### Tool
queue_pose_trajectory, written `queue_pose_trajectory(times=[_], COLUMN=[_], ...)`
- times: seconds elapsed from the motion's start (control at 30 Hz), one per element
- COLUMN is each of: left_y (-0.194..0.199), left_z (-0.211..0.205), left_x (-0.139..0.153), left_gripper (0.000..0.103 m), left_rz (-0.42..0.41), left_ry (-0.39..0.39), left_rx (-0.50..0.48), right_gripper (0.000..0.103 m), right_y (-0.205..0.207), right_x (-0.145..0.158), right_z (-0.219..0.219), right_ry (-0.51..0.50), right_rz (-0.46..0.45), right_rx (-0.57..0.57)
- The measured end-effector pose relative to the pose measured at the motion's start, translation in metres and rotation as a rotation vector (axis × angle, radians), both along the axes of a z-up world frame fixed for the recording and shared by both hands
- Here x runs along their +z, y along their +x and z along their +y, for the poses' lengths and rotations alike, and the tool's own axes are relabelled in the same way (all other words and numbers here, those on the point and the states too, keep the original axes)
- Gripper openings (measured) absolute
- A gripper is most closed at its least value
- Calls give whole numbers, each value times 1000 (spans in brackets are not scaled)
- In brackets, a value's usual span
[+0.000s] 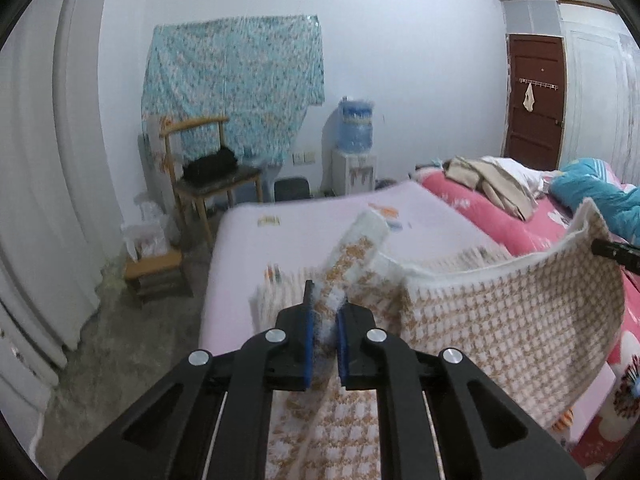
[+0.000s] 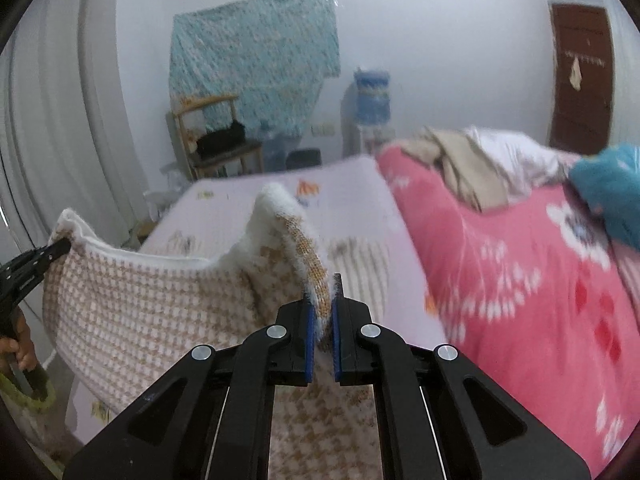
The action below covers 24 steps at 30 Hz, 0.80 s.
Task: Fold large clothes
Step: 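Lift the white edge with both grippers and fold the coat over itself, then open both grippers and release the folded coat onto the bed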
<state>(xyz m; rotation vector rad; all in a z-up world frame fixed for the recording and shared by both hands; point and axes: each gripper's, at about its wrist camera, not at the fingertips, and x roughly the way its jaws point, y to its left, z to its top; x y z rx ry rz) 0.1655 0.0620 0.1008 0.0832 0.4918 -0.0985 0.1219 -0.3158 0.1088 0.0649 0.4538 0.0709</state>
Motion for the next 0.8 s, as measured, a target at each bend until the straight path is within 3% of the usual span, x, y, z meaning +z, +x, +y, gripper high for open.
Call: queue_pose_trajectory(times=[0.13,0.27,0.37,0.47,0.53,0.6,0.7,0.8], left_y=[46,117,173,223,244,251,242,230], left_z=[-4,6,11,20,27,36,53,60], left_x=[16,11,-15,-59,-88,-102,-88,-62], left_gripper=[9,9,9,10,12,24,36,37], left_rz=[-30,36,149,321,443,508,444,357], left_ry=[15,-6,-8,-30,-41,-95,-150,-194], left_rx=[3,7,9,32,48,64,82,86], right_gripper=[5,5,5,6,13,35,47,49], right_y=[49,127,178,229,255,268,257,249], right_x=[20,17,-4,-43,-73,-91,-78,-54], right_z=[-4,-19,-27,-31,-36,-45,-61,-63], right_ry=[-22,27,61,82,114,146,185,178], right_rz=[-49,-3,79,215,332,399,341,267], right_rx=[10,22,23,34,44,31,2,18])
